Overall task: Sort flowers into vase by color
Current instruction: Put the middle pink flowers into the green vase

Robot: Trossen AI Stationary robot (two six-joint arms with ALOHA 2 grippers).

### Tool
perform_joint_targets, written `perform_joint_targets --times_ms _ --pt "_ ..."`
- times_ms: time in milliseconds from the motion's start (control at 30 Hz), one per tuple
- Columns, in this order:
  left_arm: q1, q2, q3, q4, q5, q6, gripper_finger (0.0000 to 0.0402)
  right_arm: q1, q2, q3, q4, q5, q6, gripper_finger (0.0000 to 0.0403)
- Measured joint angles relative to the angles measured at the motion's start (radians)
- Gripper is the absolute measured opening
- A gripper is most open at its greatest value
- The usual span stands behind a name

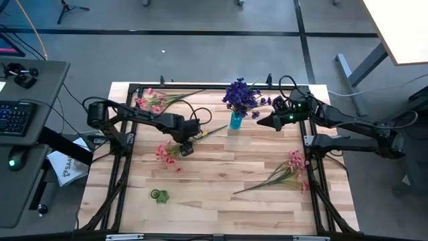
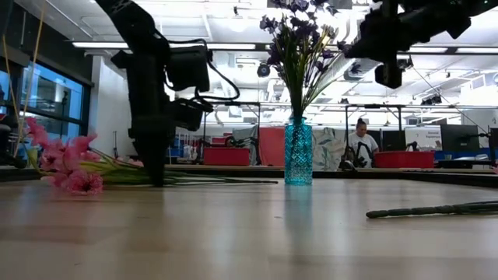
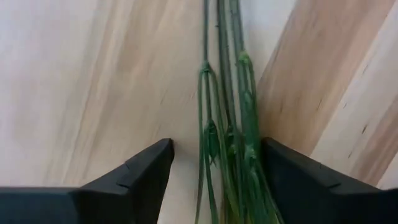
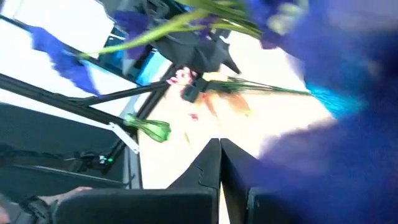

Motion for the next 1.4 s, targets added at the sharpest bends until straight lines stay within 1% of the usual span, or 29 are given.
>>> perform_joint_targets --times_ms 33,100,167,233,267,300,400,467,567,667,767,900,1033,1100,1200,1233,1300,1367,1400 --pt "-0.008 0.000 0.001 -0.001 -0.017 0.015 0.0224 0.008 0.000 0.000 0.017 0.000 0.010 0.0000" --pt "-0.023 -0.015 -0.008 0.000 -0.034 0.048 0.0186 0.027 0.000 0.000 0.056 -0.001 0.036 0.0000" --pt "-0.037 -0.035 -0.023 0.015 -0.037 0.075 0.0126 0.048 0.000 0.000 0.099 -0.001 0.062 0.0000" --pt "-0.051 -0.068 -0.050 0.029 -0.043 0.111 0.0053 0.073 0.000 0.000 0.148 0.001 0.085 0.0000" --pt "-0.058 -0.088 -0.066 0.040 -0.046 0.127 0.0028 0.087 0.000 0.000 0.172 0.009 0.097 0.0000" --pt "-0.064 -0.115 -0.088 0.053 -0.051 0.134 0.0017 0.101 0.000 0.000 0.194 0.023 0.108 0.0000" --pt "-0.079 -0.207 -0.156 0.050 -0.055 0.140 0.0016 0.148 0.000 0.000 0.248 0.074 0.132 0.0000" --pt "-0.086 -0.282 -0.191 0.067 -0.050 0.137 0.0007 0.182 0.000 0.000 0.280 0.095 0.138 0.0000" --pt "-0.100 -0.408 -0.235 0.063 -0.007 0.120 0.0005 0.234 0.000 0.000 0.323 0.131 0.138 0.0000" --pt "-0.119 -0.532 -0.237 0.079 0.017 0.053 0.0003 0.287 0.000 0.000 0.368 0.177 0.138 0.0000" --pt "-0.145 -0.646 -0.230 0.095 0.035 -0.069 0.0002 0.343 0.000 0.000 0.413 0.224 0.132 0.0000" --pt "-0.175 -0.754 -0.164 0.098 0.038 -0.293 0.0001 0.418 0.001 0.000 0.464 0.263 0.095 0.0000" --pt "-0.189 -0.802 -0.070 0.108 0.055 -0.571 0.0001 0.498 0.021 -0.001 0.516 0.322 0.048 0.0000" --pt "-0.199 -0.809 -0.010 0.126 0.072 -0.665 0.0001 0.536 0.057 -0.001 0.604 0.361 0.011 0.0000" --pt "-0.224 -0.807 0.080 0.136 0.103 -0.769 0.0001 0.580 0.146 0.010 0.810 0.381 -0.101 0.0000" --pt "-0.234 -0.801 0.114 0.137 0.105 -0.795 0.0001 0.592 0.186 0.033 0.864 0.385 -0.152 0.0000" --pt "-0.250 -0.794 0.170 0.136 0.105 -0.834 0.0000 0.610 0.259 0.106 0.881 0.385 -0.245 0.0006" --pt "-0.264 -0.782 0.223 0.133 0.082 -0.881 0.0000 0.622 0.335 0.221 0.798 0.385 -0.326 0.0021" --pt "-0.267 -0.775 0.244 0.135 0.068 -0.900 0.0000 0.628 0.372 0.286 0.725 0.385 -0.374 0.0032"
